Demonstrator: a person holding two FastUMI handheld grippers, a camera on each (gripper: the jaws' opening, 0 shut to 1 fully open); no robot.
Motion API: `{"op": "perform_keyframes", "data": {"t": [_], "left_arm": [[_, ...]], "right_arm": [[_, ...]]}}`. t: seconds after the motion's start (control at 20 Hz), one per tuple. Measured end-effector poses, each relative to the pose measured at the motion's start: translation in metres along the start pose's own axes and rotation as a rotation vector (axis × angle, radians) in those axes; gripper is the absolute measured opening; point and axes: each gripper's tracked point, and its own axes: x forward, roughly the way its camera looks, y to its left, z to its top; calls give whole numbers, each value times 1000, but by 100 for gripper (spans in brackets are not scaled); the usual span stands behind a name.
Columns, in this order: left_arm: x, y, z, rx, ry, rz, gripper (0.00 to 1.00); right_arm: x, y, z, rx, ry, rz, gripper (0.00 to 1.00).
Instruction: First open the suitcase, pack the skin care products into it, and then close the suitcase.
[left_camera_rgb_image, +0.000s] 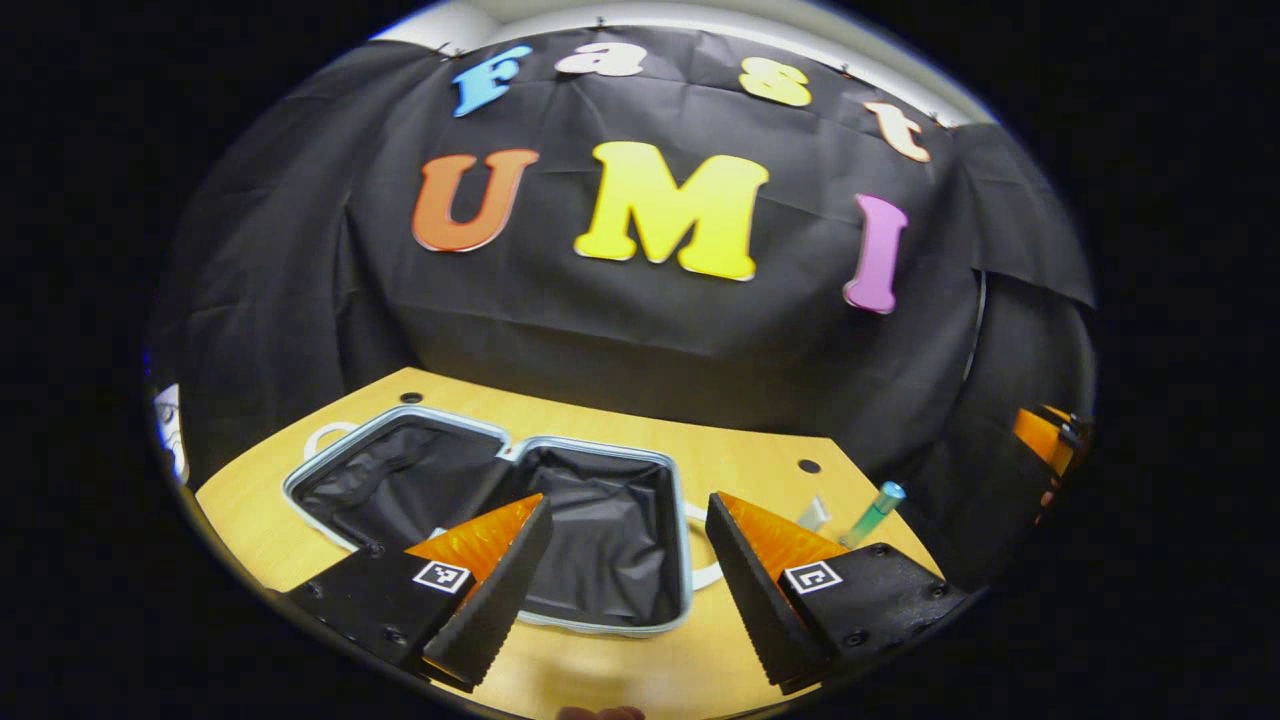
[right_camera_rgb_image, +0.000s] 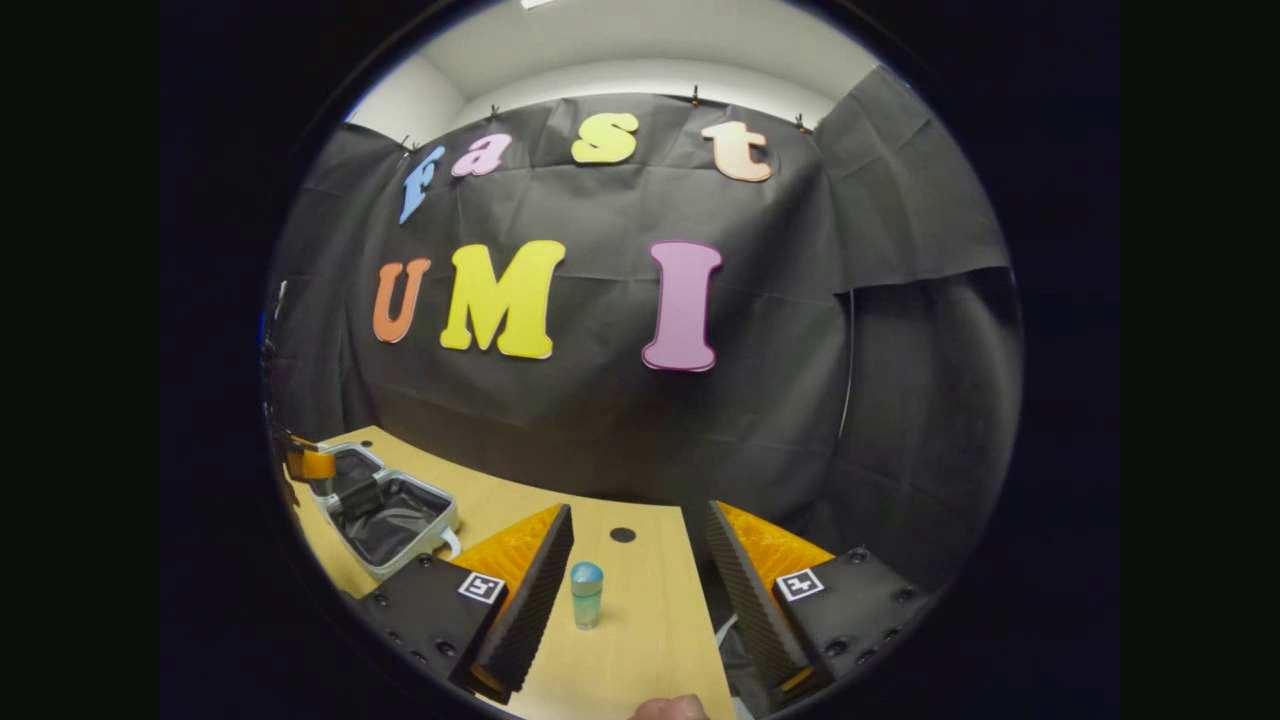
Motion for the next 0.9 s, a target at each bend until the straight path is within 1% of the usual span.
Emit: {"op": "perform_keyframes", "data": {"t": [0.15,0.2,0.35,0.5,0.65,0.7,0.75,0.9], "left_arm": [[11,-57,-14,32,37,-102,98],[16,-70,-18,57,33,-108,98],[33,-125,-42,59,76,-188,98],[59,-157,-69,67,115,-224,98],[86,-172,-98,69,170,-238,98],[95,-173,-106,73,184,-238,100],[106,-173,-113,70,199,-233,98],[138,-166,-133,56,236,-193,99]], "right_arm": [[-4,-16,-6,-8,19,-16,80],[-8,-21,-7,-13,25,-23,80],[-18,-37,-13,-30,47,-48,79],[-28,-53,-21,-43,76,-77,80],[-37,-68,-32,-48,115,-107,80],[-39,-74,-37,-52,133,-116,80],[-42,-79,-43,-55,150,-127,80],[-48,-92,-54,-53,194,-151,80]]}}
